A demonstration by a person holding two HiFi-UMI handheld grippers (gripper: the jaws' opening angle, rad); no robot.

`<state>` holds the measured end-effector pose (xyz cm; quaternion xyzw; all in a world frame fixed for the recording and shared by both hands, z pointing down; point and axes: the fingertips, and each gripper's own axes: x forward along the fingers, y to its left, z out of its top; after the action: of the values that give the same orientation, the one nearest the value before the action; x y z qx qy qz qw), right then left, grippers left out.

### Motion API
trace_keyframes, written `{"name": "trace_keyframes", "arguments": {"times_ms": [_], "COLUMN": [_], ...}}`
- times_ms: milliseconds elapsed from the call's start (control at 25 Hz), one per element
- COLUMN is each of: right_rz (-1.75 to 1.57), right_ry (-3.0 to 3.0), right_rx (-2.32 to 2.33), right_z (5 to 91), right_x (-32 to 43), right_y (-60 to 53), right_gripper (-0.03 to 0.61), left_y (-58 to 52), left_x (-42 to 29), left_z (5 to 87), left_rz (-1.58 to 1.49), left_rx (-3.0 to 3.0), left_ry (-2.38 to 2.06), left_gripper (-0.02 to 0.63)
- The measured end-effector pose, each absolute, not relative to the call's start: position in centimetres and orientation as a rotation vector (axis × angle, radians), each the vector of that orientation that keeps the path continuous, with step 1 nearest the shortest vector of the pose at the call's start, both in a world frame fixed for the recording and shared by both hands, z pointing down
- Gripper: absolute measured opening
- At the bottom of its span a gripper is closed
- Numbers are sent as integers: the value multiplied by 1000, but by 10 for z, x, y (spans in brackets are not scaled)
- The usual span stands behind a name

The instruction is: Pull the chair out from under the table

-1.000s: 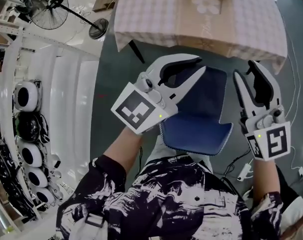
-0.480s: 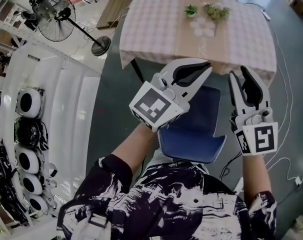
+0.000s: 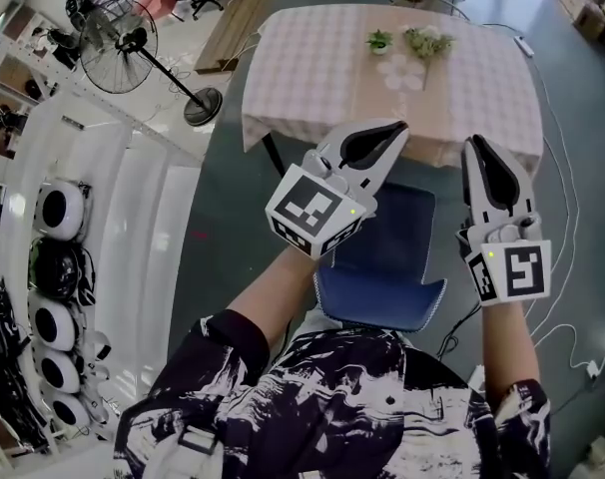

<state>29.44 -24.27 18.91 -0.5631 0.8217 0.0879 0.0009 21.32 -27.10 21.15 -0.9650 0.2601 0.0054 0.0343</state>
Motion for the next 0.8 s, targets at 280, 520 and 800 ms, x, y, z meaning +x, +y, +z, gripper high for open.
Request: {"name": "trace_keyframes", "arguments": {"times_ms": [280,520,800], "right_rz": [261,261,274], "right_ry": [2569,2573,2572], "right_rx": [-1797,-1808,-1822], "right_z": [193,192,189], "right_x": [302,303,302], "right_y": [-243,-243,-239], "right_gripper": [12,6,6], "left_y": [-268,-264,-260], "left_x": [220,225,222], "left_z": [211,206,205], "left_rz": [14,20,10], "left_rx": [-2961,-2968,-2969], "left_ry": [798,772,769], "left_gripper": [3,3,3]}}
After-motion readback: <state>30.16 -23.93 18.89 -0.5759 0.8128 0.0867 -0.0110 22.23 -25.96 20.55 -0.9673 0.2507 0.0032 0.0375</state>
